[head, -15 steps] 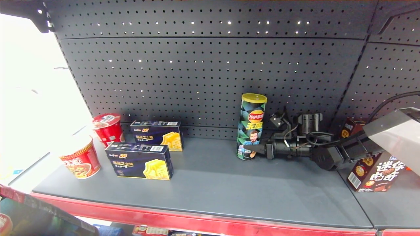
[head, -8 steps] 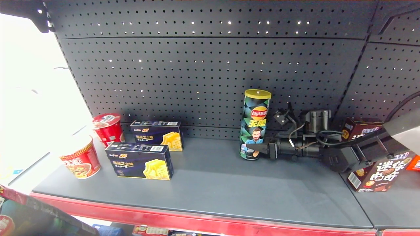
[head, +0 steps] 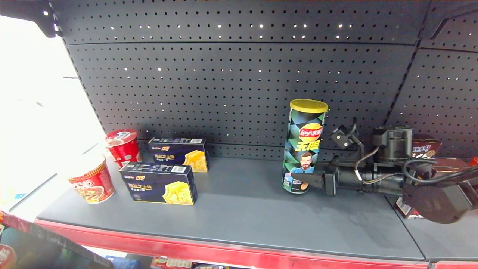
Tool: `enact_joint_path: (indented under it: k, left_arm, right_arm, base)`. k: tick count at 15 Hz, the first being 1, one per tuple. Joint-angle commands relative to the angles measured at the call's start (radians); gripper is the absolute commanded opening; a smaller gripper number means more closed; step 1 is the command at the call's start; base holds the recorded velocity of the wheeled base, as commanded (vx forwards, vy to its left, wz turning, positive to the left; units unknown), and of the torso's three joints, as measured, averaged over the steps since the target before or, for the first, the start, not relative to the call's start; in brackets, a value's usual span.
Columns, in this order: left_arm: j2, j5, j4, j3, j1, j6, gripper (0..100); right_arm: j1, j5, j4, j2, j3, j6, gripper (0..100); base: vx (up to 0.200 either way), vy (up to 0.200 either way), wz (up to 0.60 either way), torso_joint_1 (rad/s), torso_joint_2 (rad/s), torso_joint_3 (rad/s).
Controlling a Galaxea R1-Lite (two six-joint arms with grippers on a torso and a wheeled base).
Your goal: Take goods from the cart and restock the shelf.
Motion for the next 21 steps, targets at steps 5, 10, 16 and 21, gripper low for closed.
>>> enact_joint_path:
  k: [5,10,16,21]
  left_arm:
    - [0.003,0.0,-0.002,0.0,-0.001,0.0,0]
    - [0.001,0.001,-0.01,0.024,-0.001,0.0,0]
    - [0.005,0.003,-0.01,0.026,0.0,-0.002,0]
    - [0.008,0.001,-0.004,0.023,0.0,-0.002,0]
  right_arm:
    - [0.047,-0.049,-0.003,-0.184,0.156,-0.001,0]
    - [0.09,-0.144,-0.041,-0.21,0.201,0.005,0]
    - [0.12,-0.164,-0.092,-0.207,0.242,0.013,0]
    - [0.126,-0.166,-0.126,-0.147,0.282,0.015,0]
  base:
    - [0.0,0.0,0.0,0.0,0.0,0.0]
    - [0.0,0.0,0.0,0.0,0.0,0.0]
    - [0.0,0.0,0.0,0.0,0.0,0.0]
    - [0.0,0.0,0.0,0.0,0.0,0.0]
